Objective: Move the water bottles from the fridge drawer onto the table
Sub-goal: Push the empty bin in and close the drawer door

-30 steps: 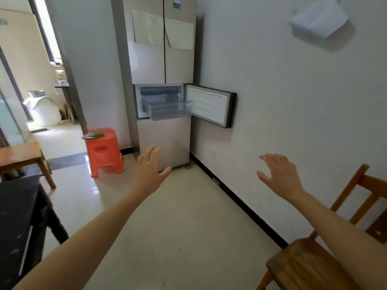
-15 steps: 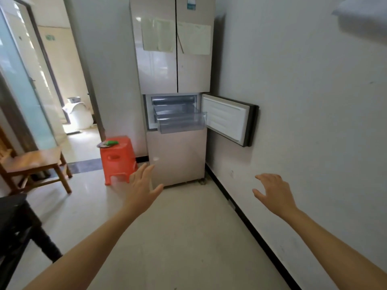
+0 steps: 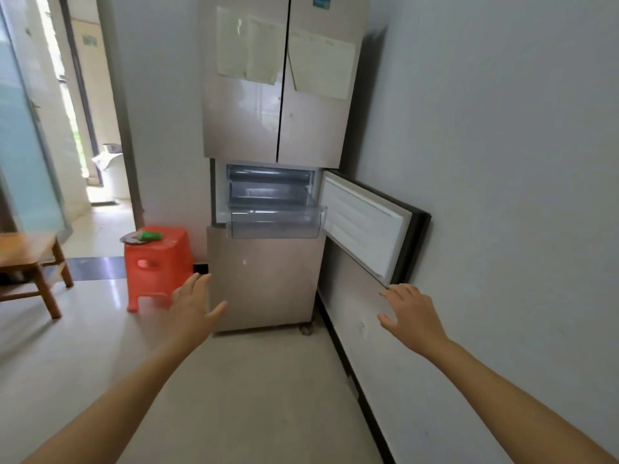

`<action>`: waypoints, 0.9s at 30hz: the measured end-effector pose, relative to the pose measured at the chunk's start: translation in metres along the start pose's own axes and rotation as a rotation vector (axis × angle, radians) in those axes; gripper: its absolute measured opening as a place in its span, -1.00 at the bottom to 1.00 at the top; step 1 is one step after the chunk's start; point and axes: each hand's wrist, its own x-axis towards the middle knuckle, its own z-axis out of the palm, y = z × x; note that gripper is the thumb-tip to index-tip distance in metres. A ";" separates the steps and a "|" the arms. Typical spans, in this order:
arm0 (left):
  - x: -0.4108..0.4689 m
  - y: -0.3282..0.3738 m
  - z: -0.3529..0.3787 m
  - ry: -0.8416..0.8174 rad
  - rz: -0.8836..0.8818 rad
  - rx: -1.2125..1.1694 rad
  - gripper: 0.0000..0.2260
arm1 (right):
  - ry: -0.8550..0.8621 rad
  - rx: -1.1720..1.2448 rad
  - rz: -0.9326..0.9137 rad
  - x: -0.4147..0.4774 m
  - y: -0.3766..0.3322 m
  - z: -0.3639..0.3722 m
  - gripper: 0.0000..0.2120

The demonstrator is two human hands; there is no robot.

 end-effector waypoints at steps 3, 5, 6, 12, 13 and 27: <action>0.033 0.025 0.038 -0.030 0.017 0.035 -0.45 | -0.019 0.051 0.004 0.033 0.027 0.021 -0.54; 0.046 0.039 0.062 -0.042 0.033 0.058 -0.45 | -0.052 0.067 0.000 0.051 0.043 0.041 -0.54; 0.058 0.046 0.081 -0.047 0.027 0.073 -0.45 | -0.071 0.083 -0.001 0.064 0.056 0.054 -0.54; 0.118 0.067 0.150 -0.021 -0.061 0.074 -0.45 | -0.152 0.093 -0.051 0.143 0.118 0.102 -0.53; 0.126 0.074 0.159 -0.012 -0.082 0.072 -0.45 | -0.166 0.082 -0.066 0.159 0.126 0.107 -0.52; 0.221 0.024 0.186 0.077 -0.337 0.282 -0.43 | -0.280 0.178 -0.348 0.374 0.086 0.184 -0.49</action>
